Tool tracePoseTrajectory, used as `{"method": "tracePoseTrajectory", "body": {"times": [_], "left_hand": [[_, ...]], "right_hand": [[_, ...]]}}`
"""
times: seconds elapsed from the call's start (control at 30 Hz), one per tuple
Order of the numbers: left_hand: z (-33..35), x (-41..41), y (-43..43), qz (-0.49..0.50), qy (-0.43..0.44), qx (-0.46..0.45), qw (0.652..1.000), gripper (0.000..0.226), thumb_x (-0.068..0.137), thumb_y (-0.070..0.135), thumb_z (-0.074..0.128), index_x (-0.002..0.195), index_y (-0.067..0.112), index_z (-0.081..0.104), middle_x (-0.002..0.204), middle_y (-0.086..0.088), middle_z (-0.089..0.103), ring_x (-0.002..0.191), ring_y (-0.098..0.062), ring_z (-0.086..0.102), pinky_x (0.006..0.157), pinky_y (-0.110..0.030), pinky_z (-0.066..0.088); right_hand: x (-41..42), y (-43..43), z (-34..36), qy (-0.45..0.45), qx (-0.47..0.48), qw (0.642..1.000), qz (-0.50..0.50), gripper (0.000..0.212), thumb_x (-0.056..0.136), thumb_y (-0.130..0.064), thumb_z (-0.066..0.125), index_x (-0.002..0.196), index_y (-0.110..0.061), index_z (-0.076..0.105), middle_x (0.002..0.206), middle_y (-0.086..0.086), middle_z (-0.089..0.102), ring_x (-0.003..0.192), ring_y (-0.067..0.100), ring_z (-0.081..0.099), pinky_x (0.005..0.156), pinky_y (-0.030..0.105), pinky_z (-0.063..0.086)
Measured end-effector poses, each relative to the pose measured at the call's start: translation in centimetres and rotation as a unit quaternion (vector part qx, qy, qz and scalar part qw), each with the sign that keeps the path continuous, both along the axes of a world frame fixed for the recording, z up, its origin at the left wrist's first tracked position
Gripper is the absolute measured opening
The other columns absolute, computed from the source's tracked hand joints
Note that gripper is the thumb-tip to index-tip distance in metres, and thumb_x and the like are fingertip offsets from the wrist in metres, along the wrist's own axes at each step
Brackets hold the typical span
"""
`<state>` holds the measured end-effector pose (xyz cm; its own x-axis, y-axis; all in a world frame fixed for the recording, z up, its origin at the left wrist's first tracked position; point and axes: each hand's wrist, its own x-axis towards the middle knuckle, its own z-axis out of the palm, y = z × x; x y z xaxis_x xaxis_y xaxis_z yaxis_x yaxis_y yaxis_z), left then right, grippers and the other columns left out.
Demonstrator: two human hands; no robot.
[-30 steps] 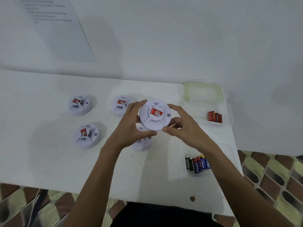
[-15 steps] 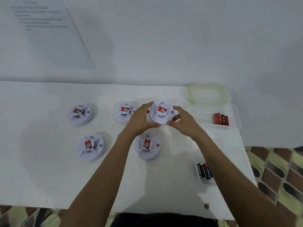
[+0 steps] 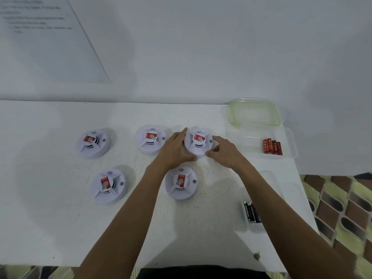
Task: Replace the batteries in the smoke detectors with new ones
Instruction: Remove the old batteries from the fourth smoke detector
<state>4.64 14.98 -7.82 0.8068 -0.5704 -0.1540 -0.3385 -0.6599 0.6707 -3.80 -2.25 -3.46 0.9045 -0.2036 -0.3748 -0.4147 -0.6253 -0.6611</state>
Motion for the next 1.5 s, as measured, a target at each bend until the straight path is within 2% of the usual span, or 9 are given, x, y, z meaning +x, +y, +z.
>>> {"method": "tracePoseTrajectory", "body": {"times": [0.27,0.5,0.6,0.73,0.83,1.03,1.23,1.43,1.5], "left_hand": [[1.0,0.5,5.9,0.059,-0.254,-0.046,0.964,0.064,0.071,0.031,0.081,0.127,0.011,0.056,0.127,-0.009,0.054,0.115,-0.027,0.047,0.096,-0.043,0.043],[-0.6,3.3,9.4,0.125,-0.062,0.11,0.984,0.107,0.065,0.052,0.079,0.149,0.023,0.019,0.151,-0.005,0.027,0.136,-0.032,0.025,0.107,-0.049,0.027],[-1.3,4.2,9.7,0.105,-0.06,0.109,0.987,0.111,0.061,0.054,0.077,0.148,0.02,0.019,0.145,-0.005,0.038,0.131,-0.03,0.034,0.105,-0.045,0.029],[-1.5,4.5,10.2,0.089,-0.111,0.095,0.985,0.111,0.059,0.053,0.079,0.148,0.021,0.02,0.135,-0.011,0.046,0.119,-0.03,0.044,0.098,-0.04,0.035],[-0.3,4.0,10.2,0.077,-0.126,0.037,0.988,0.117,0.056,0.049,0.084,0.149,0.025,0.017,0.133,-0.014,0.044,0.114,-0.029,0.049,0.093,-0.039,0.046],[4.2,0.9,8.3,0.072,-0.084,-0.118,0.987,0.113,0.05,0.055,0.08,0.141,0.016,0.027,0.139,-0.001,0.041,0.122,-0.018,0.043,0.103,-0.033,0.04],[7.4,-5.0,4.9,0.025,-0.025,-0.257,0.966,0.1,0.055,0.039,0.085,0.134,0.022,0.027,0.13,0.023,0.04,0.116,0.007,0.046,0.089,-0.006,0.041],[7.6,-8.6,0.3,0.057,-0.024,-0.308,0.949,0.09,0.059,-0.007,0.084,0.133,0.006,0.034,0.131,0.005,0.045,0.117,0.007,0.047,0.091,-0.008,0.042],[8.0,-9.3,-0.9,0.048,-0.037,-0.279,0.958,0.089,0.056,0.003,0.087,0.129,0.021,0.04,0.124,0.019,0.049,0.111,0.01,0.049,0.089,-0.008,0.042]], "right_hand": [[1.9,4.4,0.9,-0.168,-0.057,0.984,-0.027,0.029,0.095,-0.019,0.053,0.123,-0.013,0.06,0.105,0.006,0.063,0.082,0.011,0.056,0.076,0.021,0.042],[5.6,10.3,0.1,-0.055,-0.008,0.996,0.073,0.028,0.095,-0.009,0.045,0.115,0.0,0.062,0.108,0.015,0.066,0.095,0.025,0.06,0.078,0.026,0.041],[6.9,11.6,-0.1,-0.019,0.011,0.999,0.033,0.021,0.091,-0.004,0.044,0.099,0.007,0.059,0.087,0.019,0.063,0.076,0.033,0.056,0.069,0.039,0.045],[6.8,12.2,0.5,-0.022,0.09,0.995,-0.023,0.031,0.094,-0.012,0.047,0.124,-0.004,0.052,0.106,0.014,0.064,0.097,0.032,0.063,0.088,0.046,0.053],[5.7,12.1,1.7,-0.065,0.189,0.978,-0.061,0.024,0.095,-0.014,0.051,0.118,-0.02,0.055,0.107,0.005,0.063,0.096,0.028,0.065,0.083,0.047,0.056],[1.7,10.1,5.1,-0.195,0.278,0.934,-0.107,0.022,0.094,-0.008,0.057,0.114,-0.014,0.062,0.103,0.005,0.07,0.087,0.022,0.068,0.079,0.034,0.059],[-2.5,6.2,6.1,-0.154,0.149,0.975,-0.063,0.045,0.086,-0.045,0.068,0.127,-0.033,0.056,0.125,-0.013,0.058,0.109,0.007,0.057,0.088,0.019,0.048],[-6.8,3.1,7.1,-0.22,0.194,0.956,-0.023,0.053,0.077,-0.03,0.081,0.118,-0.05,0.053,0.112,-0.04,0.054,0.109,-0.01,0.054,0.087,0.021,0.054],[-7.8,2.0,6.4,-0.248,0.162,0.955,-0.037,0.06,0.073,-0.03,0.084,0.12,-0.047,0.051,0.117,-0.031,0.052,0.116,-0.002,0.051,0.091,0.027,0.052]]}}
